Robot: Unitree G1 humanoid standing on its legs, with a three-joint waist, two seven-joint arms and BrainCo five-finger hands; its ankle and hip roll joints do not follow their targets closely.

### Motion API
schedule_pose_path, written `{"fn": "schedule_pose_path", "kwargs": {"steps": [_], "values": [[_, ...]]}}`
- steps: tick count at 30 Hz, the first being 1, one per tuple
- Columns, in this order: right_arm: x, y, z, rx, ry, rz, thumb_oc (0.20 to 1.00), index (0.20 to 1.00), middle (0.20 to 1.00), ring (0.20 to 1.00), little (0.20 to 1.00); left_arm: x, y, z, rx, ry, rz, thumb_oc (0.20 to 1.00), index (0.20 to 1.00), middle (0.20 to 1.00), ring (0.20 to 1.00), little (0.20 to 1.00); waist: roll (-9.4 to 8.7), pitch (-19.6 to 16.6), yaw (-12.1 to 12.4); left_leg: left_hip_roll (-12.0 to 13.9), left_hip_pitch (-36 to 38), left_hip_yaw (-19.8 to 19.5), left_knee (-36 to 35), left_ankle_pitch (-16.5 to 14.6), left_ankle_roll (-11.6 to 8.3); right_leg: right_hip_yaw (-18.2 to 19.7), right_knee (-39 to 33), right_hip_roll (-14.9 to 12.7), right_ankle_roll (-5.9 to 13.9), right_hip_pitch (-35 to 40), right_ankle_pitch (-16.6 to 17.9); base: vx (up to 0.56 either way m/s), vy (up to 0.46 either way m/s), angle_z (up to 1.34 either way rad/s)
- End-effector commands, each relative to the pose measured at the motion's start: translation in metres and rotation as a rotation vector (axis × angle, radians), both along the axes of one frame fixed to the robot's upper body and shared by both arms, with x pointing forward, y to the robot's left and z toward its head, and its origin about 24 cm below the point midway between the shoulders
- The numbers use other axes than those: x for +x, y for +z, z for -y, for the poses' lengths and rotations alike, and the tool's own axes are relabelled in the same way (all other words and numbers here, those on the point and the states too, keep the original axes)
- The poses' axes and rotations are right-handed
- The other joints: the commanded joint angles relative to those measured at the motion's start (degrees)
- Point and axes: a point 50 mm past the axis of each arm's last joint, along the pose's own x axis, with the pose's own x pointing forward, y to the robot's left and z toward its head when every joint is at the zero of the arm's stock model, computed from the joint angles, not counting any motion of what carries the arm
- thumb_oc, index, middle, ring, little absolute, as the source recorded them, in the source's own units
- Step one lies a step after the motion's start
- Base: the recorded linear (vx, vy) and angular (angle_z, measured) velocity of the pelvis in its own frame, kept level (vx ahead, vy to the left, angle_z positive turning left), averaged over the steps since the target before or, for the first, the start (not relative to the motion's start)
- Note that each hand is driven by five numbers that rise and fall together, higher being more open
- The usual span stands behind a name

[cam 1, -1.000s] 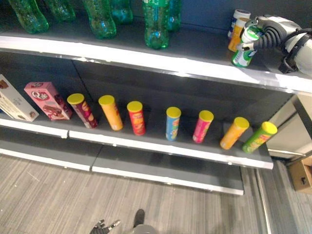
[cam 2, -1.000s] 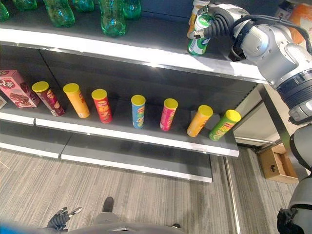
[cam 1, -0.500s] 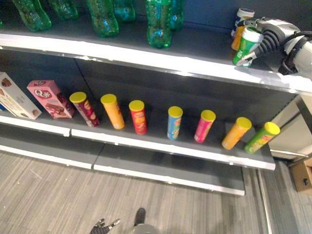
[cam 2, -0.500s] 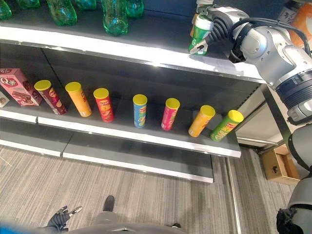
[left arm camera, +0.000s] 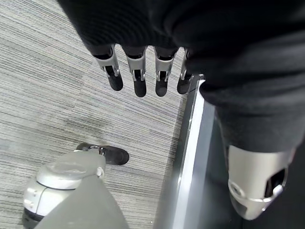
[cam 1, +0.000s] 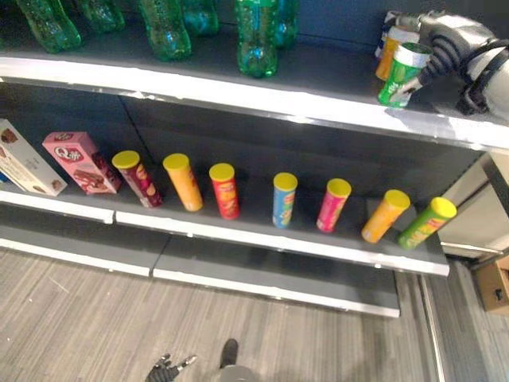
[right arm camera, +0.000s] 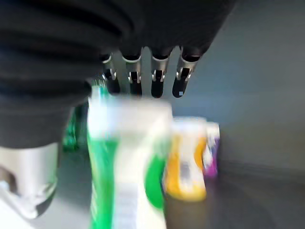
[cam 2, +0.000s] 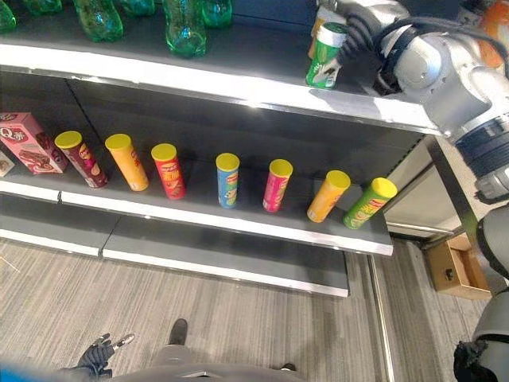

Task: Put the goods on the table back onto the shelves and tidy them up.

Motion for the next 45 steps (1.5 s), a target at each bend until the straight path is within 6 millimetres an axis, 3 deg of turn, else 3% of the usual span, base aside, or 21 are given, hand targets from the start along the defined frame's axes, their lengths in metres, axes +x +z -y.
{"fn": "schedule_pose_path", "kwargs": {"steps": [1, 4, 10, 14, 17, 18, 19, 20, 22, 23, 32, 33, 34, 37, 38, 39, 40, 41, 43, 44, 45], "values": [[-0.039, 0.051, -0.019, 0.086, 0.168, 0.24, 1.0, 1.0, 1.0, 1.0, 1.0, 0.027, 0.015, -0.026, 0.092, 0.0, 0.045, 1.0, 1.0, 1.0, 1.0, 1.0, -2.65, 1.3, -0.1, 3.9, 6.9, 7.4, 1.9, -7.1, -2.64, -1.2, 3.7, 0.3, -2.26, 0.4, -6.9, -0.02, 0.034, -0.04], [-0.073, 0.048, -0.039, 0.022, 0.321, 0.328, 1.0, 1.0, 1.0, 1.0, 1.0, 0.033, 0.016, -0.025, 0.096, 0.012, 0.058, 1.0, 1.0, 1.0, 1.0, 1.0, -2.95, 0.7, -1.8, 3.9, 7.5, 8.7, 2.6, -8.2, -2.37, 0.1, 3.8, -0.1, -1.99, -0.1, -6.5, -0.03, 0.058, -0.15], [-0.091, 0.03, -0.045, -0.007, 0.401, 0.327, 1.0, 1.0, 1.0, 1.0, 1.0, 0.038, 0.016, -0.023, 0.109, -0.012, 0.052, 1.0, 1.0, 1.0, 1.0, 1.0, -3.38, 0.3, -3.7, 3.6, 8.1, 11.0, 3.8, -9.9, -1.62, 3.4, 4.1, -0.6, -1.43, -1.9, -5.6, -0.03, 0.064, -0.26], [-0.103, 0.009, -0.038, 0.019, 0.44, 0.301, 1.0, 1.0, 1.0, 1.0, 1.0, 0.041, 0.015, -0.019, 0.111, -0.045, 0.054, 1.0, 1.0, 1.0, 1.0, 1.0, -3.63, -0.2, -6.7, 3.2, 9.4, 14.4, 4.1, -11.1, -0.76, 7.6, 4.3, -1.2, -0.48, -4.2, -4.0, -0.02, 0.092, -0.43], [-0.106, -0.006, -0.026, 0.071, 0.433, 0.26, 1.0, 1.0, 1.0, 1.0, 1.0, 0.045, 0.016, -0.016, 0.109, -0.059, 0.068, 1.0, 1.0, 1.0, 1.0, 1.0, -3.67, -0.6, -9.6, 2.8, 10.9, 17.4, 4.3, -12.0, -0.1, 11.0, 4.4, -1.4, 0.11, -5.9, -3.1, 0.01, 0.109, -0.56], [-0.104, -0.016, -0.011, 0.116, 0.392, 0.231, 1.0, 1.0, 1.0, 1.0, 1.0, 0.049, 0.017, -0.013, 0.107, -0.074, 0.081, 1.0, 1.0, 1.0, 1.0, 1.0, -3.73, -0.8, -11.5, 2.4, 12.3, 19.6, 4.4, -12.6, 0.35, 13.3, 4.6, -1.4, 0.48, -7.0, -2.4, 0.03, 0.102, -0.89], [-0.105, -0.017, -0.01, 0.119, 0.389, 0.231, 1.0, 1.0, 1.0, 1.0, 1.0, 0.049, 0.017, -0.014, 0.111, -0.077, 0.08, 1.0, 1.0, 1.0, 1.0, 1.0, -3.89, -0.9, -11.2, 2.4, 12.4, 19.8, 4.3, -12.6, 0.36, 13.5, 4.6, -1.4, 0.5, -7.0, -2.4, 0.02, 0.121, -0.93], [-0.106, -0.022, -0.003, 0.141, 0.374, 0.215, 1.0, 1.0, 1.0, 1.0, 1.0, 0.051, 0.018, -0.013, 0.105, -0.084, 0.09, 1.0, 1.0, 1.0, 1.0, 1.0, -3.91, -1.1, -12.9, 2.1, 13.2, 21.4, 4.3, -13.0, 0.64, 15.2, 4.7, -1.4, 0.84, -7.9, -1.9, 0.02, 0.068, -0.59], [-0.107, -0.027, 0.003, 0.174, 0.368, 0.196, 1.0, 1.0, 1.0, 1.0, 1.0, 0.053, 0.017, -0.011, 0.104, -0.095, 0.093, 1.0, 1.0, 1.0, 1.0, 1.0, -4.06, -1.3, -13.2, 2.0, 13.8, 22.3, 4.3, -13.1, 0.79, 16.1, 4.9, -1.4, 0.96, -8.4, -1.7, 0.02, 0.064, -0.71], [-0.109, -0.032, 0.007, 0.219, 0.382, 0.169, 1.0, 1.0, 1.0, 1.0, 1.0, 0.054, 0.016, -0.007, 0.095, -0.115, 0.09, 1.0, 1.0, 1.0, 1.0, 1.0, -4.14, -1.4, -14.6, 1.7, 14.7, 23.5, 4.0, -13.3, 0.99, 17.0, 4.9, -1.3, 1.13, -8.8, -1.4, 0.01, 0.041, -0.76], [-0.115, -0.042, -0.002, 0.238, 0.484, 0.05, 1.0, 1.0, 1.0, 1.0, 1.0, 0.059, 0.013, 0.004, 0.074, -0.166, 0.093, 1.0, 1.0, 1.0, 1.0, 1.0, -5.01, -2.1, -16.6, 1.7, 16.4, 25.3, 3.4, -13.3, 1.07, 18.3, 4.4, -1.0, 1.58, -9.2, -0.7, 0.01, 0.021, -0.17], [-0.113, -0.056, -0.007, 0.312, 0.552, -0.071, 1.0, 1.0, 1.0, 1.0, 1.0, 0.061, 0.013, 0.006, 0.069, -0.173, 0.097, 1.0, 1.0, 1.0, 1.0, 1.0, -5.23, -2.0, -16.4, 1.8, 16.1, 25.1, 3.5, -13.2, 1.09, 18.1, 4.3, -1.1, 1.56, -9.1, -0.7, 0.0, 0.0, 0.0], [-0.113, -0.056, -0.007, 0.312, 0.552, -0.071, 1.0, 1.0, 1.0, 1.0, 1.0, 0.061, 0.013, 0.006, 0.07, -0.174, 0.097, 1.0, 1.0, 1.0, 1.0, 1.0, -5.25, -2.0, -16.4, 1.8, 16.1, 25.0, 3.5, -13.2, 1.09, 18.0, 4.3, -1.1, 1.56, -9.1, -0.7, -0.03, -0.007, 0.0], [-0.099, -0.14, 0.012, 0.687, 0.523, -0.457, 1.0, 1.0, 1.0, 1.0, 1.0, 0.059, 0.009, 0.014, 0.042, -0.179, 0.094, 1.0, 1.0, 1.0, 1.0, 1.0, -4.85, -0.5, -15.3, 1.5, 14.9, 23.7, 3.5, -13.0, 1.28, 16.5, 4.4, -1.8, 1.57, -8.7, -0.9, -0.05, 0.009, 0.1], [-0.099, -0.141, 0.012, 0.69, 0.521, -0.457, 1.0, 1.0, 1.0, 1.0, 1.0, 0.059, 0.01, 0.014, 0.044, -0.181, 0.093, 1.0, 1.0, 1.0, 1.0, 1.0, -4.93, -0.5, -15.2, 1.5, 14.9, 23.7, 3.6, -13.0, 1.28, 16.5, 4.4, -1.8, 1.58, -8.6, -0.9, -0.01, 0.004, 0.21], [-0.099, -0.168, 0.018, 0.761, 0.466, -0.55, 1.0, 1.0, 1.0, 1.0, 1.0, 0.06, 0.01, 0.014, 0.042, -0.175, 0.098, 1.0, 1.0, 1.0, 1.0, 1.0, -4.6, 0.1, -15.0, 1.5, 15.0, 23.4, 3.7, -13.2, 1.34, 16.1, 4.5, -1.9, 1.58, -8.3, -1.1, -0.02, 0.012, 0.22], [-0.108, -0.213, 0.022, 0.836, 0.378, -0.7, 1.0, 1.0, 1.0, 1.0, 1.0, 0.06, 0.01, 0.015, 0.037, -0.169, 0.102, 1.0, 1.0, 1.0, 1.0, 1.0, -3.99, 0.5, -14.7, 1.2, 14.2, 22.7, 3.7, -13.0, 1.45, 15.4, 4.7, -2.3, 1.52, -8.3, -1.2, -0.02, 0.012, 0.19], [-0.109, -0.214, 0.023, 0.837, 0.377, -0.701, 1.0, 1.0, 1.0, 1.0, 1.0, 0.059, 0.01, 0.015, 0.038, -0.171, 0.1, 1.0, 1.0, 1.0, 1.0, 1.0, -4.03, 0.4, -14.7, 1.2, 14.1, 22.6, 3.8, -13.0, 1.45, 15.3, 4.7, -2.3, 1.52, -8.3, -1.3, -0.02, 0.012, 0.13], [-0.121, -0.261, 0.031, 0.927, 0.241, -0.826, 1.0, 1.0, 1.0, 1.0, 1.0, 0.059, 0.01, 0.017, 0.028, -0.168, 0.107, 1.0, 1.0, 1.0, 1.0, 1.0, -3.34, 1.0, -14.5, 1.1, 13.5, 21.9, 4.0, -12.8, 1.46, 14.4, 4.8, -2.8, 1.41, -8.0, -1.5, -0.01, 0.004, 0.25], [-0.121, -0.262, 0.032, 0.928, 0.24, -0.826, 1.0, 1.0, 1.0, 1.0, 1.0, 0.058, 0.01, 0.017, 0.029, -0.169, 0.106, 1.0, 1.0, 1.0, 1.0, 1.0, -3.37, 1.0, -14.5, 1.2, 13.5, 21.8, 4.0, -12.9, 1.46, 14.3, 4.8, -2.8, 1.4, -8.0, -1.6, -0.02, 0.0, 0.4], [-0.134, -0.295, 0.038, 0.981, 0.12, -0.896, 1.0, 1.0, 1.0, 1.0, 1.0, 0.056, 0.009, 0.021, 0.019, -0.172, 0.109, 1.0, 1.0, 1.0, 1.0, 1.0, -2.77, 1.5, -14.2, 1.1, 12.9, 21.0, 4.3, -12.7, 1.43, 13.5, 5.0, -3.2, 1.3, -7.7, -1.7, -0.02, -0.013, 0.27]]}}
